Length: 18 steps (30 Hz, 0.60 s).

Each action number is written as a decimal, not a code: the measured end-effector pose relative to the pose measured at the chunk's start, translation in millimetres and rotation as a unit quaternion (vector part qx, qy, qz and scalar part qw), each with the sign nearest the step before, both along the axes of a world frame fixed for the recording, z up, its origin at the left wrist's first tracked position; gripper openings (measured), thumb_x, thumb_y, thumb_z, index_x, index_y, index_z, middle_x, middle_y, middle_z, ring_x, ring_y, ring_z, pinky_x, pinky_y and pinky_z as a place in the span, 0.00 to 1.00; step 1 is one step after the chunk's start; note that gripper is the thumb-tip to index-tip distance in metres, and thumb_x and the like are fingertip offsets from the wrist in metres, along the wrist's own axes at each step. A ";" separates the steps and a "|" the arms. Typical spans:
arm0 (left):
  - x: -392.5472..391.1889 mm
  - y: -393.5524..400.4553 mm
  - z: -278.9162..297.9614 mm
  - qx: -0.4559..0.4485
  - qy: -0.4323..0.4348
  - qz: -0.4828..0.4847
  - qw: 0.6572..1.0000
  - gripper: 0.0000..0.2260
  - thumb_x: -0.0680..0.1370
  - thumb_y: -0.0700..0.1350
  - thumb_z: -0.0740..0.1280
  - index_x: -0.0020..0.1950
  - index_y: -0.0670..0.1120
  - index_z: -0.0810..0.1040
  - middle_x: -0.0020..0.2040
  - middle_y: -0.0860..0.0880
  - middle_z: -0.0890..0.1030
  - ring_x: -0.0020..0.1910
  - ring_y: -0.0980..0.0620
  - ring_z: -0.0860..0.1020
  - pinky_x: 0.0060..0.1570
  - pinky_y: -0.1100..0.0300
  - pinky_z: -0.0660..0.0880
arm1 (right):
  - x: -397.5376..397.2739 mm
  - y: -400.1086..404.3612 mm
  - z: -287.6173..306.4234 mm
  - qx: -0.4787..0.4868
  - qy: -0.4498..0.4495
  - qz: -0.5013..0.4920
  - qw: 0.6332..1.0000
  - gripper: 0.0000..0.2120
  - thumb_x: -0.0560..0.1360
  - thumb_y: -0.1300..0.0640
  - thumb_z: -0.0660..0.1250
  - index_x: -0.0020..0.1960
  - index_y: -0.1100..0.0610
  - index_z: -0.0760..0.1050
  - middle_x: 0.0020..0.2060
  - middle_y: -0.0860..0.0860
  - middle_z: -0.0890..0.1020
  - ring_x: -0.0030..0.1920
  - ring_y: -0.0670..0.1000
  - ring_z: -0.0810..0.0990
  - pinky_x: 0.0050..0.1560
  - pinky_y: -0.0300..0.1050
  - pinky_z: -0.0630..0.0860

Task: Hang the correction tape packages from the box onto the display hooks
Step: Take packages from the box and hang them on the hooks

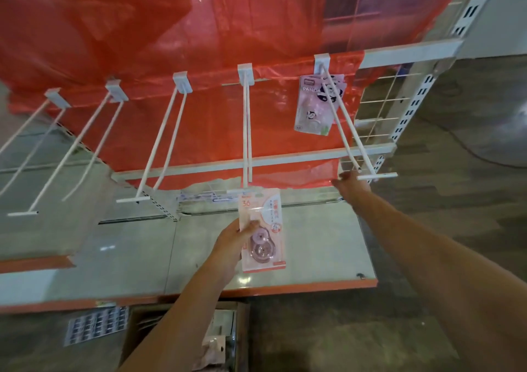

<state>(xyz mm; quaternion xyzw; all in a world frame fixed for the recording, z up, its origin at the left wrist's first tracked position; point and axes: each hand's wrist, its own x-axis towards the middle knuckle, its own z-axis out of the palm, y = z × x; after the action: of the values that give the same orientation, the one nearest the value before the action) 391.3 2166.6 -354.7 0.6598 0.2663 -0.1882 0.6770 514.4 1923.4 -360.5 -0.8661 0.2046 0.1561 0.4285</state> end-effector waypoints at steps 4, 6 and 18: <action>-24.3 13.1 -5.9 -0.008 0.007 0.010 1.000 0.10 0.78 0.47 0.67 0.57 0.48 0.79 0.53 0.45 0.84 0.54 0.42 0.81 0.59 0.42 0.75 | -53.9 7.2 -12.5 -0.118 0.005 0.100 0.988 0.16 0.77 0.60 0.62 0.63 0.64 0.73 0.61 0.59 0.77 0.61 0.60 0.75 0.60 0.48 0.71; -41.0 21.1 -9.0 -0.010 0.013 0.017 1.000 0.10 0.78 0.47 0.67 0.57 0.47 0.79 0.52 0.44 0.84 0.53 0.41 0.81 0.59 0.41 0.75 | -81.5 15.2 -17.9 -0.141 0.019 0.145 0.979 0.17 0.78 0.60 0.61 0.65 0.62 0.72 0.63 0.58 0.76 0.63 0.58 0.73 0.61 0.46 0.70; -163.7 83.3 60.4 -0.053 -0.056 -0.006 0.997 0.09 0.78 0.43 0.66 0.57 0.43 0.78 0.53 0.41 0.83 0.51 0.40 0.82 0.55 0.44 0.77 | -214.5 82.8 73.9 -0.220 -0.002 0.263 0.939 0.14 0.79 0.59 0.56 0.59 0.63 0.75 0.57 0.58 0.79 0.58 0.59 0.76 0.55 0.46 0.73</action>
<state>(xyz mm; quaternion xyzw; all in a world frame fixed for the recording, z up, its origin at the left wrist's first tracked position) 227.7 2249.8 -294.3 0.6343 0.2138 -0.1682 0.7236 299.9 2006.2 -286.6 -0.9619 -0.0022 0.2130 0.1713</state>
